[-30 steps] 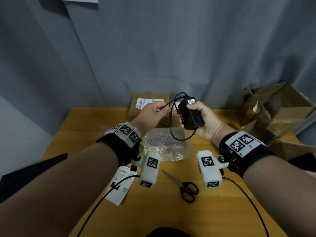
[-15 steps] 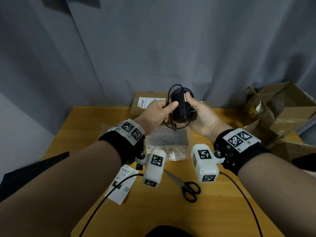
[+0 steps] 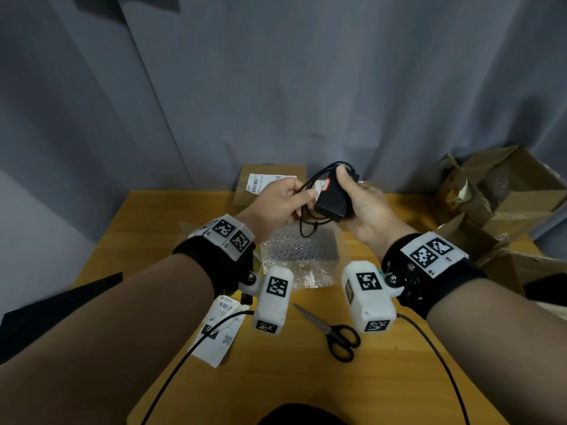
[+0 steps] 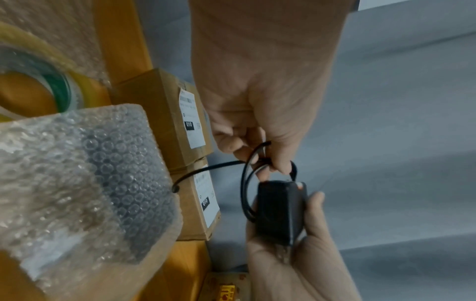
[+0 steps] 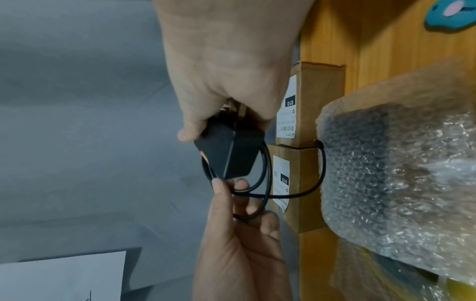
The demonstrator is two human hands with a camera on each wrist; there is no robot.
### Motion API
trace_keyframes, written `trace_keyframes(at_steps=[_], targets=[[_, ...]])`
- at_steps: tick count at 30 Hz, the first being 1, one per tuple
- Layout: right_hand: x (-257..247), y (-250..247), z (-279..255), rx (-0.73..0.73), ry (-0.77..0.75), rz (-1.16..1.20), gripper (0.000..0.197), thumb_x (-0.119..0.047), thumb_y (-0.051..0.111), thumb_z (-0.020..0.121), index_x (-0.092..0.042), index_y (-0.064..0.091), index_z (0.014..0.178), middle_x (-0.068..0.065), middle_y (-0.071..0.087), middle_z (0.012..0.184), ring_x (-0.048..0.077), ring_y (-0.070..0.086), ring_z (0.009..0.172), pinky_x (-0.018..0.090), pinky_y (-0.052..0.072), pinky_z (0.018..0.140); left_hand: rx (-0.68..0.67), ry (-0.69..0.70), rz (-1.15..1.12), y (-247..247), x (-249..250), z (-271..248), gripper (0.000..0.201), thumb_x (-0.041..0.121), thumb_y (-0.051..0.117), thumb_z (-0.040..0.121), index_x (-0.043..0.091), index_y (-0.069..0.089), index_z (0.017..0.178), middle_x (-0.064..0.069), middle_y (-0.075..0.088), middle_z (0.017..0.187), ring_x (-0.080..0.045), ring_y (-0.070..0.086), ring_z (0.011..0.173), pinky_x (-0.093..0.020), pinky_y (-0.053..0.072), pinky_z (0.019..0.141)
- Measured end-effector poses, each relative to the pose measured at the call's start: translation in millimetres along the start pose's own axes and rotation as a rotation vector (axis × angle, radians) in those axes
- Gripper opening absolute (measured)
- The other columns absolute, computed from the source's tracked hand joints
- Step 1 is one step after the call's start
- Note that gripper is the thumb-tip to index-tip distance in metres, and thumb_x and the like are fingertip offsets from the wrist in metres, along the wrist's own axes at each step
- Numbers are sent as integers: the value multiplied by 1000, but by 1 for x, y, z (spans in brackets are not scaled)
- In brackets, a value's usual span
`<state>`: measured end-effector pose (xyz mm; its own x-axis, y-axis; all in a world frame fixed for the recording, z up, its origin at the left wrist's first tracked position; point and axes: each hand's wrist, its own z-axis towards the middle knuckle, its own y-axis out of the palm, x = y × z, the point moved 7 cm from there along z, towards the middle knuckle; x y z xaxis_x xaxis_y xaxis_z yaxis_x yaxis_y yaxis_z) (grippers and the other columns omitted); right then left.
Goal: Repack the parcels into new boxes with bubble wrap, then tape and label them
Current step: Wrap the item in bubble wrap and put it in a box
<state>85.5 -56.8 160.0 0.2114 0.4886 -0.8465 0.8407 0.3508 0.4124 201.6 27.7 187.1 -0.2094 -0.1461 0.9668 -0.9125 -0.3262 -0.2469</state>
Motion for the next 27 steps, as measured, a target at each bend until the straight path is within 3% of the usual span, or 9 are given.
trace_keyframes(at_steps=[4, 6, 9, 13, 16, 21, 24, 25, 27], targets=[[-3, 6, -4, -71, -2, 111, 34, -35, 64, 87, -6, 61, 105, 15, 72, 95, 31, 69, 90, 50, 56, 75, -84, -19, 98, -2, -8, -6, 20, 27, 45, 100, 15, 59, 92, 6, 69, 94, 2, 61, 85, -14, 45, 71], [-1, 12, -5, -120, 35, 141, 41, -41, 61, 88, -8, 60, 112, 16, 70, 102, 29, 69, 92, 47, 56, 75, -157, -114, 22, 4, -17, -9, 20, 25, 42, 101, 13, 54, 92, -5, 68, 101, -10, 67, 93, -21, 55, 77], [-1, 18, -6, -166, 62, 146, 50, -48, 55, 90, -8, 58, 121, 16, 67, 111, 27, 67, 97, 41, 56, 75, -216, -193, -39, 11, -24, -13, 26, 31, 43, 100, 9, 56, 96, -13, 68, 95, -22, 69, 86, -29, 57, 78], [-7, 21, -4, -170, -15, 8, 36, -41, 57, 91, -11, 56, 112, 10, 69, 101, 24, 68, 89, 37, 56, 67, -259, -131, 101, 13, -25, -13, 30, 33, 44, 99, 10, 62, 103, -9, 69, 96, -17, 66, 85, -28, 53, 81], [-11, 13, 0, -86, -169, -125, 29, -22, 63, 90, -13, 47, 113, 4, 63, 103, 18, 65, 93, 32, 57, 70, -242, -66, 348, 8, -39, -6, 33, 39, 49, 96, 11, 64, 105, -6, 69, 101, -17, 65, 93, -27, 50, 83], [0, -5, 8, -34, -243, -168, 50, -13, 68, 86, -16, 42, 128, -5, 61, 106, 15, 61, 102, 39, 55, 88, -259, -27, 825, 4, -84, -9, 35, 38, 39, 100, 9, 55, 89, 4, 49, 74, -17, 49, 75, -27, 34, 63], [14, -8, 12, -117, -243, -281, 48, -14, 70, 83, -16, 48, 125, -1, 64, 110, 16, 62, 105, 33, 55, 87, -404, -1, 959, 14, -115, -12, 70, 71, 24, 86, 13, 60, 101, -4, 61, 93, -22, 58, 90, -38, 44, 81], [23, -7, 14, -157, -226, -337, 51, -14, 71, 83, -16, 47, 128, 2, 63, 113, 16, 62, 106, 27, 55, 83, -449, 9, 1000, 17, -121, -12, 84, 83, 17, 75, 19, 59, 111, -2, 62, 107, -21, 57, 104, -41, 40, 94], [45, -5, 19, -236, -179, -523, 51, -16, 72, 83, -17, 46, 128, 5, 61, 118, 17, 60, 110, 24, 54, 83, -513, -23, 1117, 19, -132, -11, 95, 91, 16, 68, 32, 44, 136, 5, 48, 140, -18, 39, 132, -52, 14, 113]])
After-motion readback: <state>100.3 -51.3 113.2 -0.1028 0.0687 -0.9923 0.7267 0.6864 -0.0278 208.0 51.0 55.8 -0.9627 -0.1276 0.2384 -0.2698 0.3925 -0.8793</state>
